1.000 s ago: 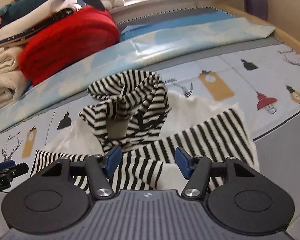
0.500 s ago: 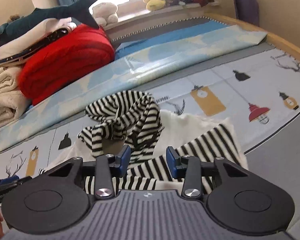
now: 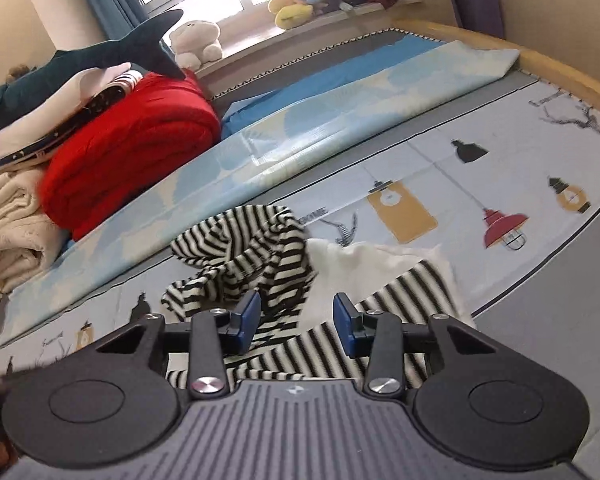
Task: Fold small clothes
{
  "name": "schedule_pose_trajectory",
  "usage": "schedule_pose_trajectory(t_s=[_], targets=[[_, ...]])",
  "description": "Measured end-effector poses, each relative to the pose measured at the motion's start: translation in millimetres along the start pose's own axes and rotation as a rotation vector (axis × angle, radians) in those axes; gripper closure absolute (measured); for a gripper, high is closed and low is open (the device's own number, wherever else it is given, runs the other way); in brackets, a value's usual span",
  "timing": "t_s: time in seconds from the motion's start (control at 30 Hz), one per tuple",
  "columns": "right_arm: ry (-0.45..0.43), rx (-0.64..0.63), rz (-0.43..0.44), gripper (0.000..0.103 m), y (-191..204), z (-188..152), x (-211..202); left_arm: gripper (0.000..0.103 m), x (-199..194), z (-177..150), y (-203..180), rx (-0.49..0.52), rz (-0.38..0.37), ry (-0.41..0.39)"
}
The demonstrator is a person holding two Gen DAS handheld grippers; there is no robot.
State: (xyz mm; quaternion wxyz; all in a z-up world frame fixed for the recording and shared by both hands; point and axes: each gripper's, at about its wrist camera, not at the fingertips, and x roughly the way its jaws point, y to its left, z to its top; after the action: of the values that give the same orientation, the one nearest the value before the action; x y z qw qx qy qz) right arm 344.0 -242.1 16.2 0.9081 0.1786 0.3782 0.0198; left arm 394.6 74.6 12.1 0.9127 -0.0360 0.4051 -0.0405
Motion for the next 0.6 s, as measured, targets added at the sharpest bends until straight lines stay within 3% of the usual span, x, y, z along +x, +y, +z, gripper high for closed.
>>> schedule_pose_trajectory(t_s=[0.1, 0.13, 0.2, 0.37, 0.5, 0.6], targets=[[0.004, -0.014, -0.037, 0.066, -3.3, 2.0, -2.1, 0.103, 26.8, 28.6, -4.7, -0.081, -0.022, 0.025], [0.006, -0.005, -0.036, 0.078, -5.7, 2.8, -2.8, 0.103, 38.8, 37.7, -6.0, -0.102, -0.024, 0.038], [0.014, 0.016, -0.019, 0.091, -9.6, 5.9, -5.0, 0.102, 63.8, 52.6, -6.2, -0.140, -0.018, 0.064], [0.000, 0.033, -0.004, 0.093, -13.1, 11.9, -12.4, 0.102, 137.5, 76.7, 11.7, -0.256, 0.024, 0.139], [0.046, 0.030, 0.037, 0.092, -14.2, 14.9, -9.2, 0.102, 186.9, 80.5, 31.7, -0.357, 0.047, 0.190], [0.073, 0.024, 0.033, 0.092, -16.2, 16.1, -4.1, 0.082, 221.6, 80.4, 43.2, -0.458, -0.019, 0.247]])
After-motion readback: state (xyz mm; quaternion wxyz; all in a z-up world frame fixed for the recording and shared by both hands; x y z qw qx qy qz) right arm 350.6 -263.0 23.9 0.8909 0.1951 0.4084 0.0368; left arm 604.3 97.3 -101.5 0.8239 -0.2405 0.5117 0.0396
